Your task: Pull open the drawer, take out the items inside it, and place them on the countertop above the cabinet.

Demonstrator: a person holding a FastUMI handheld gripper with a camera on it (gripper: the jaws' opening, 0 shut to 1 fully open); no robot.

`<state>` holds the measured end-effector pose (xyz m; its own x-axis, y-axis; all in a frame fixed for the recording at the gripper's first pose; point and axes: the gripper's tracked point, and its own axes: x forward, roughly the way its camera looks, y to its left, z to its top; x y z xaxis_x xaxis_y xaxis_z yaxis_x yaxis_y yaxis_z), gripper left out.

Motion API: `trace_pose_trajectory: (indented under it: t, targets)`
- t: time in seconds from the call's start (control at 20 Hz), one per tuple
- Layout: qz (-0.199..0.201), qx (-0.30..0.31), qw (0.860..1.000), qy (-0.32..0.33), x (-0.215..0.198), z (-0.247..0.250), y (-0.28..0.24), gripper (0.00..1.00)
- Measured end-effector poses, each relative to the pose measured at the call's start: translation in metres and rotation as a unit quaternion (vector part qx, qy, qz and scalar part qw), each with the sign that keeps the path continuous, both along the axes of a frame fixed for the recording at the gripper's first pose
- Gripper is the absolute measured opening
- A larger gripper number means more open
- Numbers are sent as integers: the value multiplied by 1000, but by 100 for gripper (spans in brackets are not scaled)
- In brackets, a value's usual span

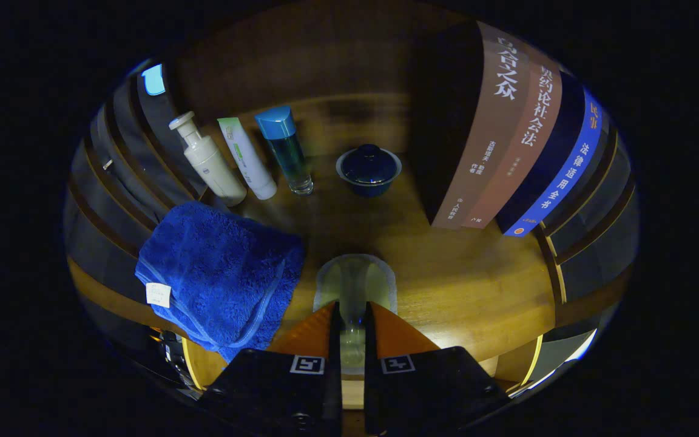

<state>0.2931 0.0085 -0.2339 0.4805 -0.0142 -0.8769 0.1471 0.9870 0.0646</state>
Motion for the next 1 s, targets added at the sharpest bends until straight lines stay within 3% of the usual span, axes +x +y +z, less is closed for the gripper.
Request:
trace_pose_trajectory:
  t: [0.2,0.4,0.65,1.0]
  targets:
    - [6,0,1000,-3,0,-5,1,30]
    - [11,-18,1000,-20,-3,-6,-7,100]
    - [0,-1,998,-61,-11,9,-4,100]
    - [-4,-2,983,-184,-57,66,3,100]
